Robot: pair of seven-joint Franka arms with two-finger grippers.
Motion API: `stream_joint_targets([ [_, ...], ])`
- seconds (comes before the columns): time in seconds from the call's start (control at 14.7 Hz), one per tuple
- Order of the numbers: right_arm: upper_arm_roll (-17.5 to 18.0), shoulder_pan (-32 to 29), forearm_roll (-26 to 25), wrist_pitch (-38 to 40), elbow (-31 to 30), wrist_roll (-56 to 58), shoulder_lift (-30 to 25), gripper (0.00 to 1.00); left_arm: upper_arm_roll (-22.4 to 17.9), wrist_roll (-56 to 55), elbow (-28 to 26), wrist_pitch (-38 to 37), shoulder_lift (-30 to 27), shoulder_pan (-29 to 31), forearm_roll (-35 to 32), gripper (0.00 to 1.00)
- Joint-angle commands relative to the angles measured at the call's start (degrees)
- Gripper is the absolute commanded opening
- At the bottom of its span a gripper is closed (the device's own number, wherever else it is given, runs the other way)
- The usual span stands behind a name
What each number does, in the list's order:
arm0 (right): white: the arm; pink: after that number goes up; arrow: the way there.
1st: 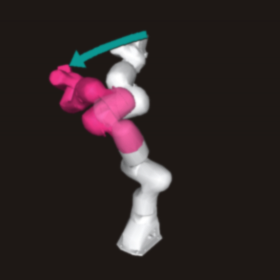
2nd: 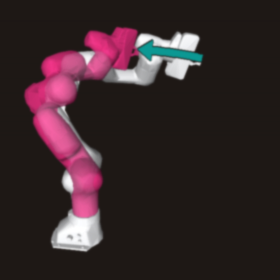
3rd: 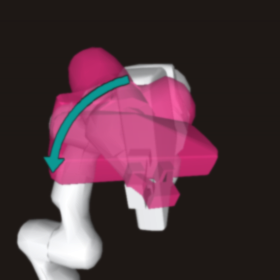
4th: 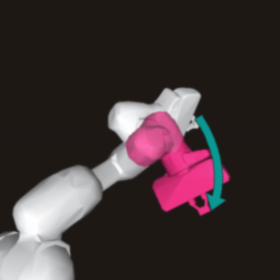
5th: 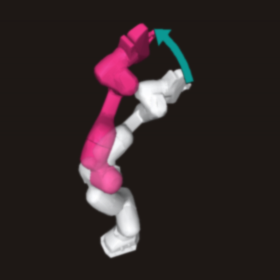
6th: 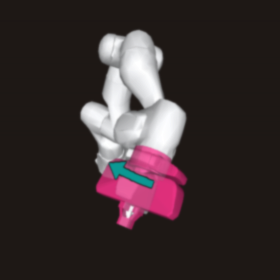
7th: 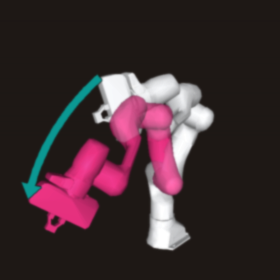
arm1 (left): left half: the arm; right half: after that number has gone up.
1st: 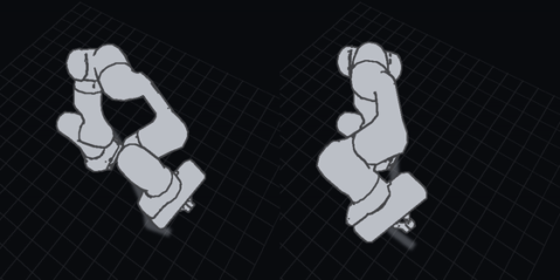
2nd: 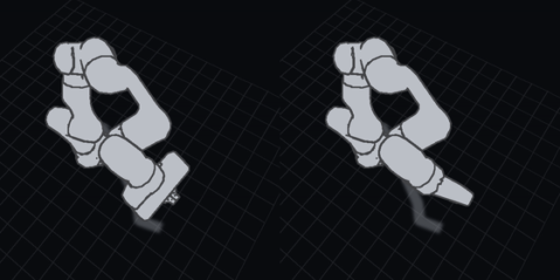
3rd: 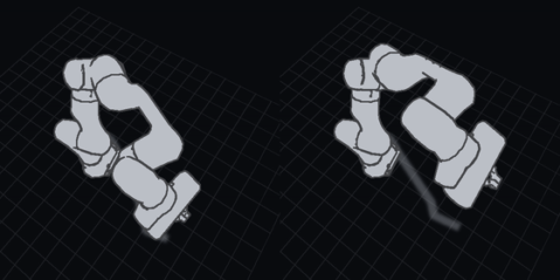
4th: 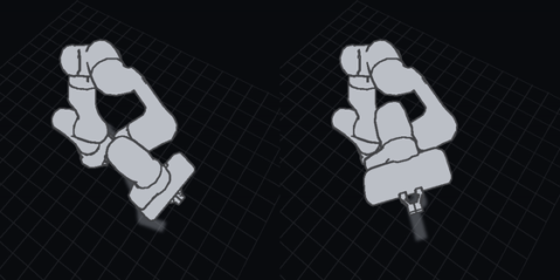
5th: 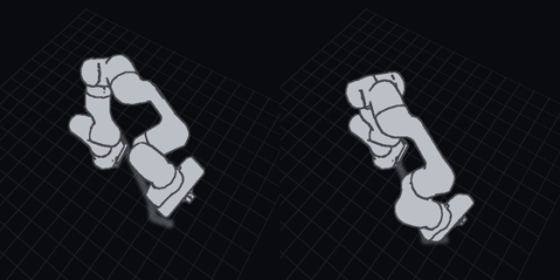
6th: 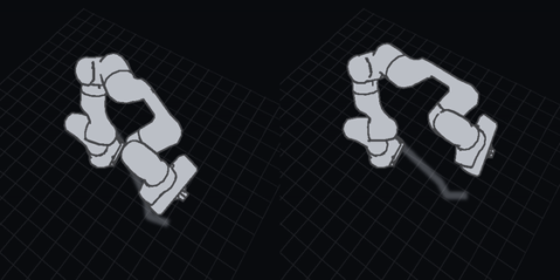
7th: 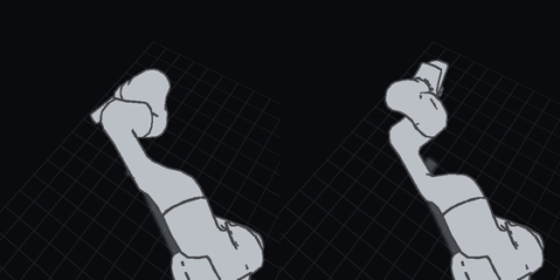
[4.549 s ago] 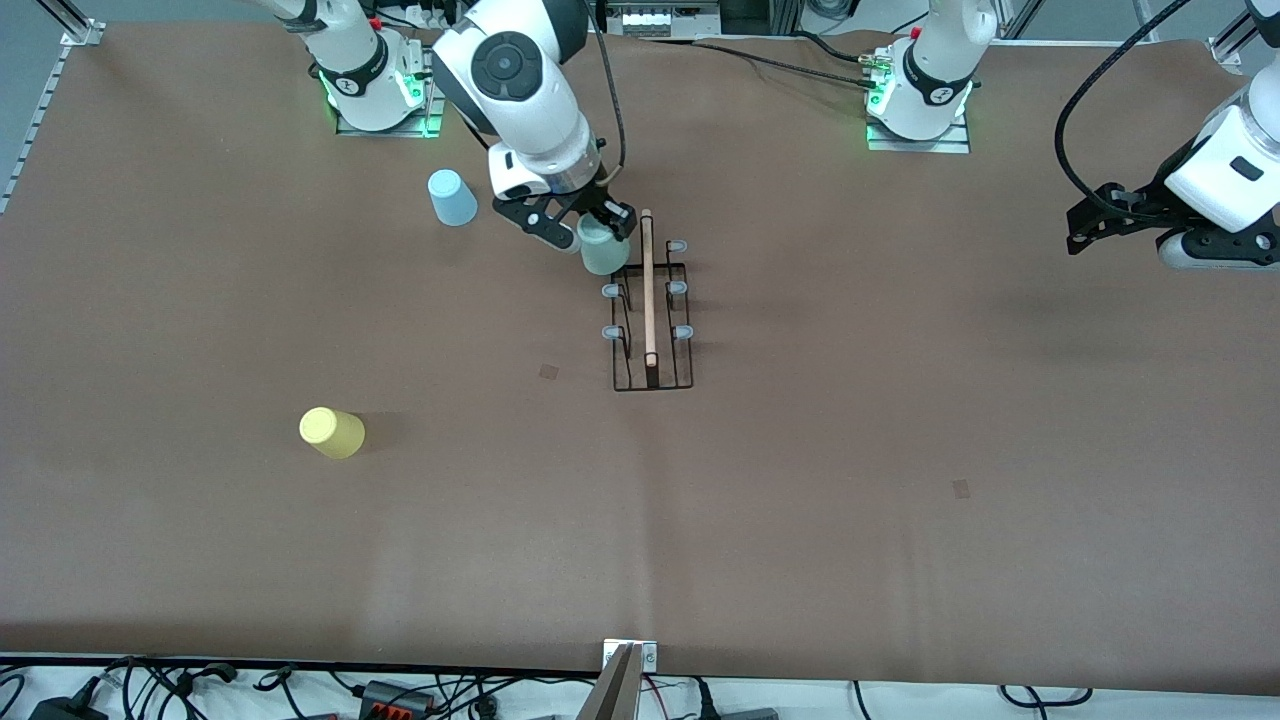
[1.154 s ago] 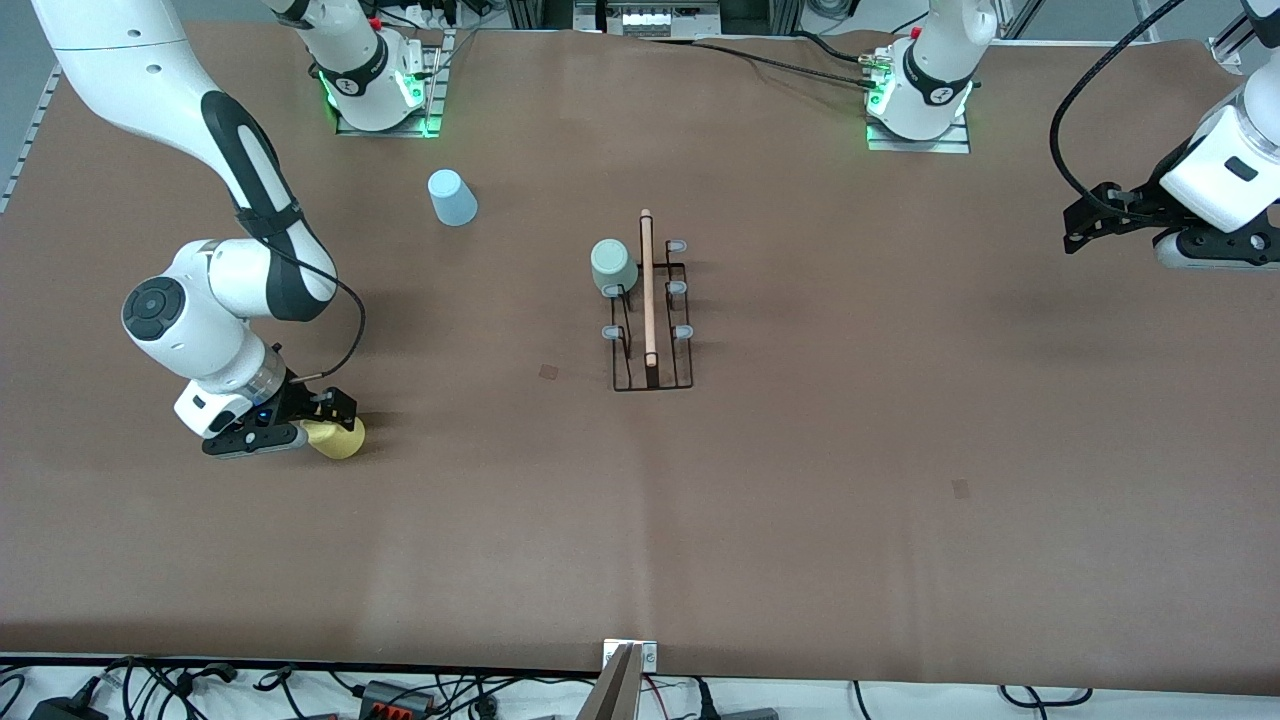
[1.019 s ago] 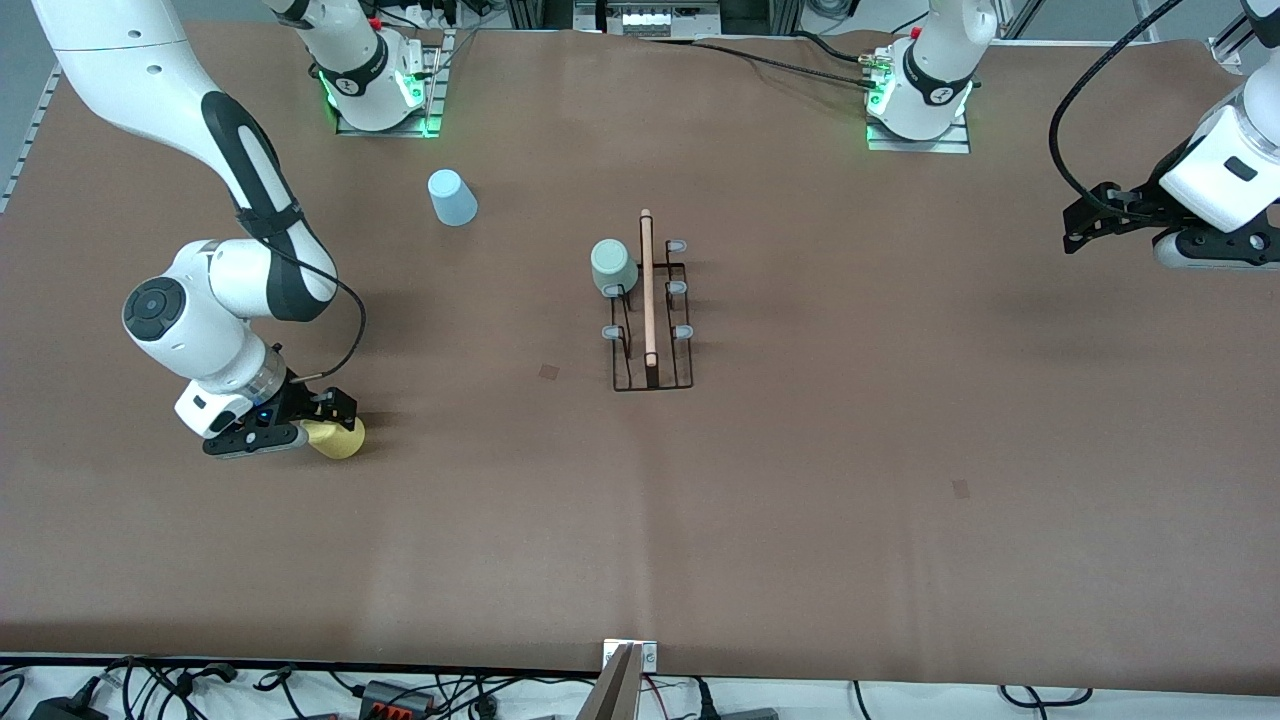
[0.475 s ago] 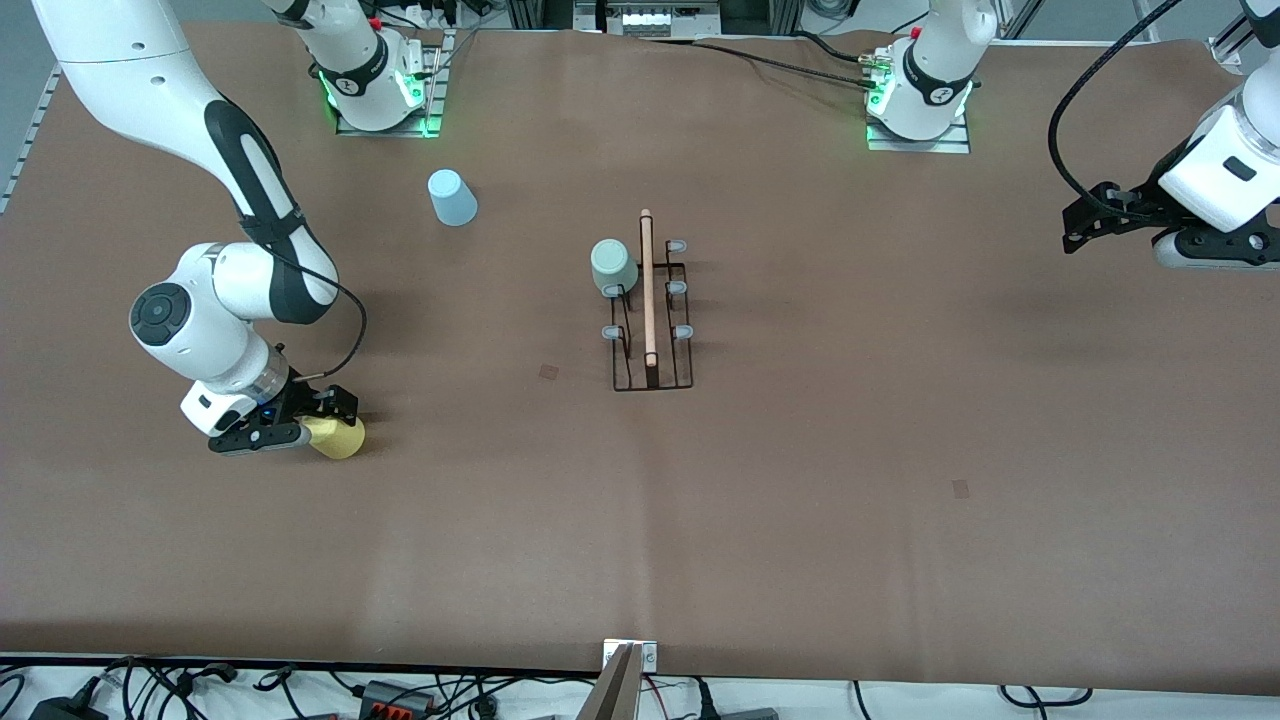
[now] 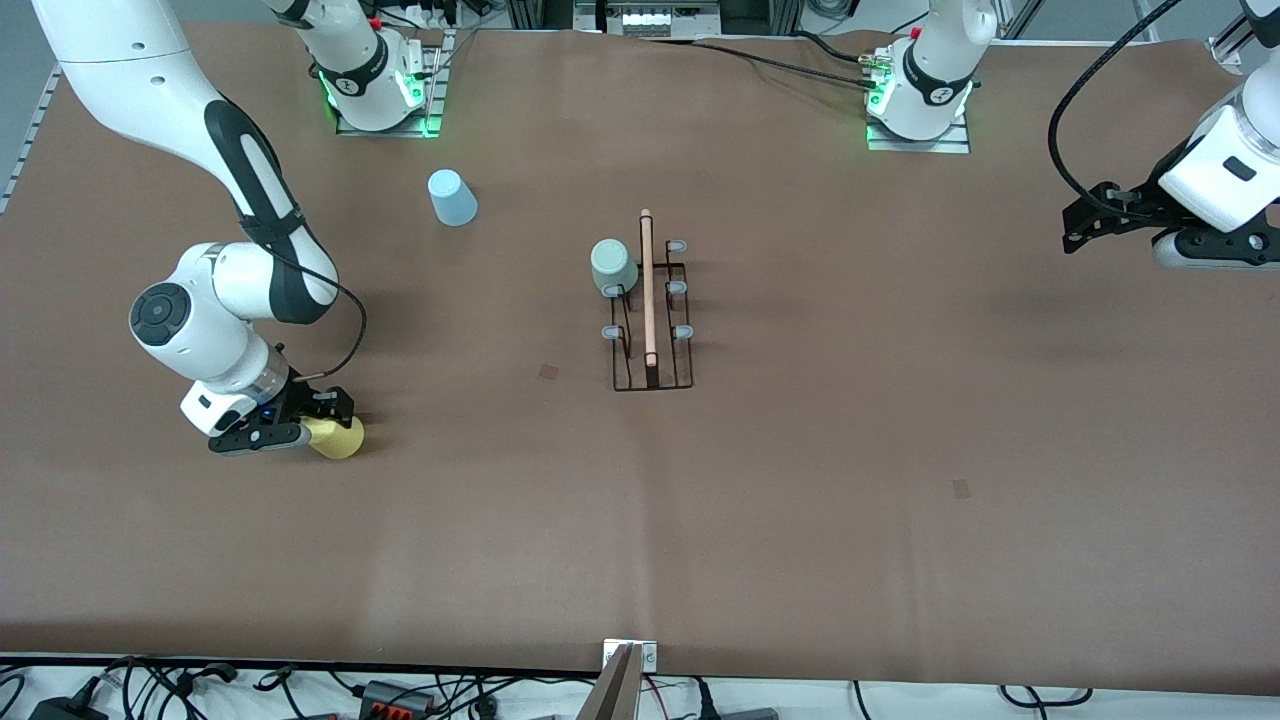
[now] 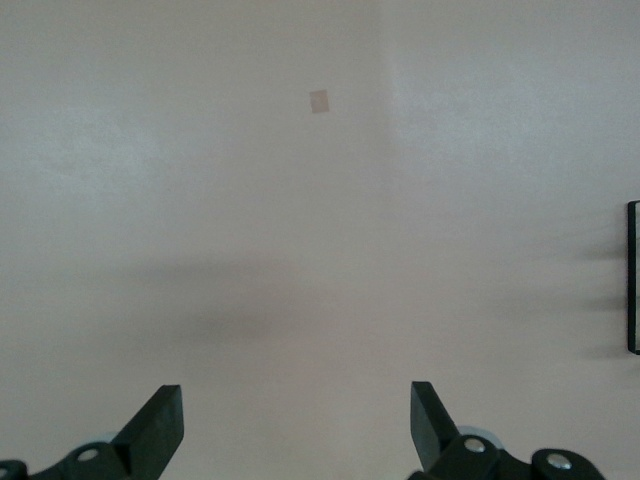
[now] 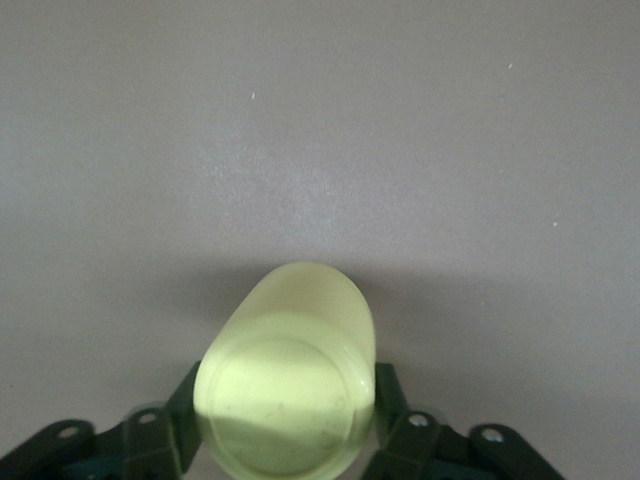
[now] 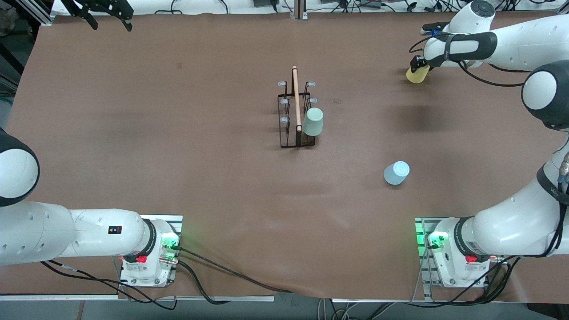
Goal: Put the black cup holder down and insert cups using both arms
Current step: 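Carry the yellow cup with the right gripper to the rack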
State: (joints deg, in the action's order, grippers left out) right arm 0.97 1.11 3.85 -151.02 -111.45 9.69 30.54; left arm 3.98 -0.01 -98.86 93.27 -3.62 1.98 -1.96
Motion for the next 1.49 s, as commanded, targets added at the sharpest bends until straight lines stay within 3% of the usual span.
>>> stream_joint_targets([
  [0.0, -0.27, 0.30, -0.43, 0.28, -0.43, 0.86, -1.27, 0.27, -0.20, 0.89, 0.51, -0.90, -0.16, -0.22, 0.73, 1.00],
  [0.07, -0.27, 0.39, -0.43, 1.07, -0.35, 0.69, -2.06, 0.21, -0.20, 0.89, 0.51, -0.90, -0.07, -0.22, 0.73, 1.00],
  [0.27, -0.27, 2.31, -0.08, 8.52, 0.09, -1.23, -7.93, 0.20, -0.20, 0.89, 0.60, -0.81, -0.07, -0.22, 0.73, 1.00],
  [0.68, 1.92, 13.47, 0.10, 16.19, 1.32, -30.38, -15.07, 0.21, -0.20, 0.89, 0.51, -0.81, -0.07, -0.22, 0.73, 1.00],
  [1.02, 2.90, 25.50, -0.78, 16.98, 8.16, -54.03, -12.36, 0.21, -0.29, 0.89, 0.60, -0.81, -0.07, -0.22, 0.73, 1.00],
  [1.43, 2.90, 33.69, -6.30, 26.55, 24.78, -72.42, -2.61, 0.21, -0.29, 0.89, 0.51, -0.99, -0.07, -0.22, 0.73, 1.00],
])
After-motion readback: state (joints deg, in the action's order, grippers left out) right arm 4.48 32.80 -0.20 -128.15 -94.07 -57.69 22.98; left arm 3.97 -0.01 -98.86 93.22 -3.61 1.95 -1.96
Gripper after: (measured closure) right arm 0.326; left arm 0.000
